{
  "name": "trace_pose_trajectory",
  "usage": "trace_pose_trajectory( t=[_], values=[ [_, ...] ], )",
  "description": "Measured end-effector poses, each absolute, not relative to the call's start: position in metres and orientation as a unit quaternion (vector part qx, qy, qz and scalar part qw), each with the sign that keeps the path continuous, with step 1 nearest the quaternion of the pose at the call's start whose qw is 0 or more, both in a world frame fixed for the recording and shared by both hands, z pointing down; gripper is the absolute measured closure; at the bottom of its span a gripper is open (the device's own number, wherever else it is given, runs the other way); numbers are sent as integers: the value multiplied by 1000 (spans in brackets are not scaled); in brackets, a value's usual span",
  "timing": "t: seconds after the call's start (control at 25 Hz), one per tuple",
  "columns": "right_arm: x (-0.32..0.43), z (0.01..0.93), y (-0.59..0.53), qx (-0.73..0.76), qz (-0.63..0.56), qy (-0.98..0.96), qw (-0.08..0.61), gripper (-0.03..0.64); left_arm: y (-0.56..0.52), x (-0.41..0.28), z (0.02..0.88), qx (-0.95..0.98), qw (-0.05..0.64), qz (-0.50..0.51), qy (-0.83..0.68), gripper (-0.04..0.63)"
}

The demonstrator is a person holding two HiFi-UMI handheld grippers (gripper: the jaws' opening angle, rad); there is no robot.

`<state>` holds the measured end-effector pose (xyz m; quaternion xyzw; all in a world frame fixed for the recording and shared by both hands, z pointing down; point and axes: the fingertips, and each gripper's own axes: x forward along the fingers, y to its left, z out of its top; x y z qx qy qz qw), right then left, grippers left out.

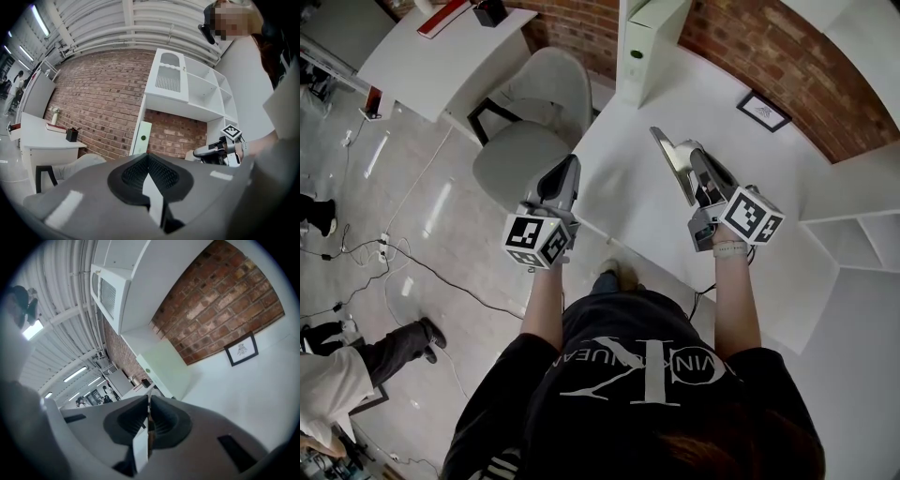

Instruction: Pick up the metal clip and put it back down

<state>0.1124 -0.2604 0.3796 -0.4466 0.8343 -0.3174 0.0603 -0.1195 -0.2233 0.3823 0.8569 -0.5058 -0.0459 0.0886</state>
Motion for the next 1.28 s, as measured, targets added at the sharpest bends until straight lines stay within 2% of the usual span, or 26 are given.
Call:
trace_pose_trajectory(
  t=[0.68,1.28],
  values=[
    [111,334,-268,-441,-284,846,100,586,-235,-126,354,854,61,-65,-513,584],
    [113,327,-269,-432,-304,840,127,588,-240,-126,350,852,61,-65,-515,584]
  ],
)
